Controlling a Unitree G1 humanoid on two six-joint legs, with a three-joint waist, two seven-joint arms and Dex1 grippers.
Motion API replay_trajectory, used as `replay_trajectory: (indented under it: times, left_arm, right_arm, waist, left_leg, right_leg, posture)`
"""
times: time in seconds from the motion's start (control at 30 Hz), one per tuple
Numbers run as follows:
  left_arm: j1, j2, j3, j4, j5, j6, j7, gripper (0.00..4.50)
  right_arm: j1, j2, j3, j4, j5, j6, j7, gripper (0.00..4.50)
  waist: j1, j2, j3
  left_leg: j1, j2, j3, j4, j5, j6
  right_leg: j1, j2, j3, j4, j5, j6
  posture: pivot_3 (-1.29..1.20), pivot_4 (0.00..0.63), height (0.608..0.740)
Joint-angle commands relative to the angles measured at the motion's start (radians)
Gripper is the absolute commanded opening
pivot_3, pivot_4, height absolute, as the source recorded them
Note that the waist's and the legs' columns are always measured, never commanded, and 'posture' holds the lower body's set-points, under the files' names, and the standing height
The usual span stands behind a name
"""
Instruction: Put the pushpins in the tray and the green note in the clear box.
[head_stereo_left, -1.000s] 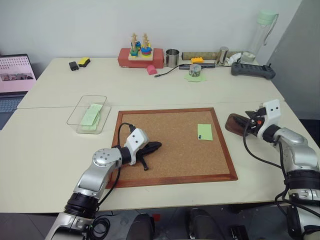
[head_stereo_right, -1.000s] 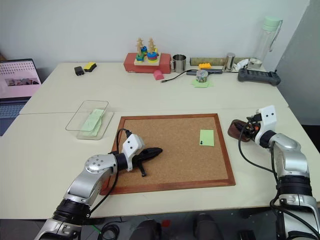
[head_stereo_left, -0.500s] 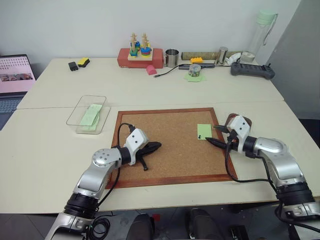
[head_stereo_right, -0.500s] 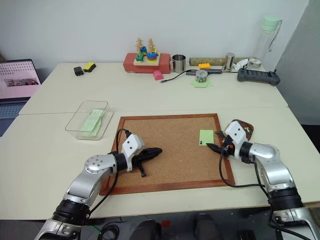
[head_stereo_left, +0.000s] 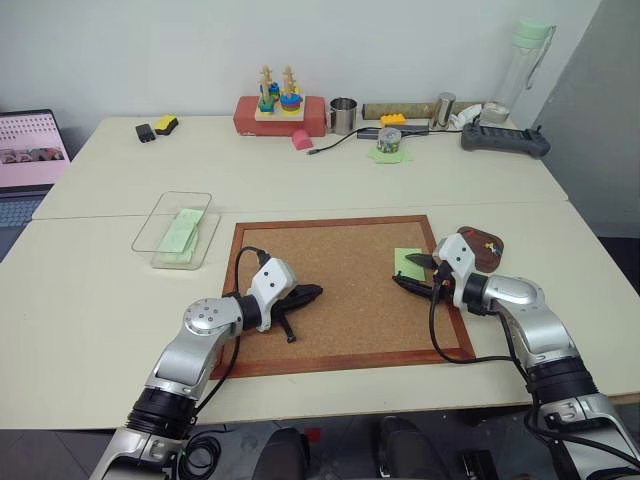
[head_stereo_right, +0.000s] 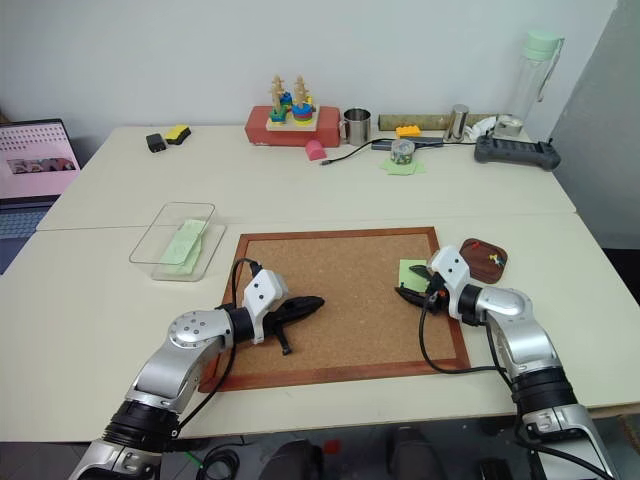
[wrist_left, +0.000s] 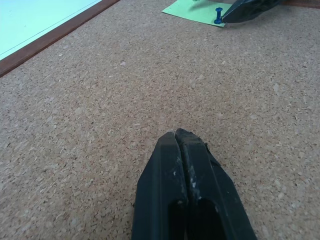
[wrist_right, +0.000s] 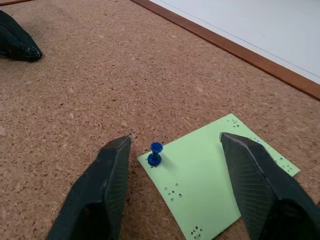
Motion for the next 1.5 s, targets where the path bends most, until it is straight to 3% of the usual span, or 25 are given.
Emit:
replay_trajectory:
  times: [0.03, 0.33, 0.83, 1.03, 1.2, 1.27, 1.5]
  left_arm:
    - [0.028, 0.017, -0.018, 0.035, 0.035, 0.035, 0.0, 0.0]
    - [0.029, 0.015, -0.019, 0.036, 0.035, 0.034, 0.003, 0.0]
    - [-0.025, -0.005, 0.033, 0.011, -0.016, 0.12, 0.038, 0.0]
    - [-0.074, -0.047, 0.11, -0.075, -0.193, 0.312, 0.022, 0.98]
    - [-0.108, -0.111, 0.193, -0.131, -0.388, 0.527, 0.046, 1.91]
    - [-0.124, -0.138, 0.212, -0.137, -0.443, 0.594, 0.061, 2.3]
    - [-0.155, -0.235, 0.238, -0.148, -0.584, 0.747, 0.12, 3.74]
  right_arm:
    - [-0.024, 0.005, -0.01, -0.004, 0.02, 0.007, 0.019, 1.91]
    - [-0.009, 0.001, 0.007, -0.026, 0.01, 0.015, 0.061, 0.02]
    - [-0.003, -0.05, 0.004, -0.17, 0.006, -0.002, 0.109, 0.02]
    - [-0.008, -0.071, 0.037, -0.191, -0.047, -0.103, 0.11, 0.0]
    - [-0.019, -0.085, 0.066, -0.19, -0.104, -0.22, 0.108, 0.0]
    - [-0.026, -0.086, 0.077, -0.193, -0.122, -0.263, 0.105, 0.0]
    - [-0.046, -0.095, 0.102, -0.226, -0.167, -0.388, 0.099, 0.0]
  waist:
    - [0.0, 0.0, 0.0]
    - [0.0, 0.0, 0.0]
    - [0.0, 0.0, 0.0]
    - [-0.001, -0.002, 0.001]
    - [0.001, -0.003, 0.001]
    - [0.003, -0.003, 0.001]
    - [0.003, -0.003, 0.002]
  left_leg:
    - [0.0, 0.0, 0.0, 0.0, 0.0, 0.0]
    - [0.0, 0.0, 0.0, 0.0, 0.0, 0.0]
    - [0.0, 0.0, 0.0, 0.0, 0.0, 0.0]
    - [0.0, 0.0, 0.001, 0.0, 0.0, 0.0]
    - [-0.011, 0.0, 0.001, 0.0, 0.0, 0.0]
    - [-0.018, -0.001, 0.001, 0.002, 0.0, 0.0]
    - [-0.018, -0.002, 0.0, 0.004, 0.0, -0.001]
  right_leg:
    - [0.0, 0.0, 0.0, 0.0, 0.0, 0.0]
    - [0.0, 0.0, 0.0, 0.0, 0.0, 0.0]
    - [0.0, 0.0, 0.0, 0.0, 0.0, 0.001]
    - [-0.001, 0.0, -0.001, 0.0, 0.001, 0.002]
    - [-0.014, 0.0, 0.001, 0.001, 0.003, 0.001]
    - [-0.019, 0.0, 0.0, 0.001, 0.005, -0.001]
    - [-0.019, -0.001, 0.0, 0.001, 0.005, -0.001]
  posture:
    - [0.0, 0.15, 0.74]
    - [0.0, 0.15, 0.74]
    - [0.0, 0.15, 0.74]
    - [0.0, 0.15, 0.74]
    - [0.0, 0.15, 0.74]
    - [0.0, 0.15, 0.74]
    - [0.0, 0.15, 0.74]
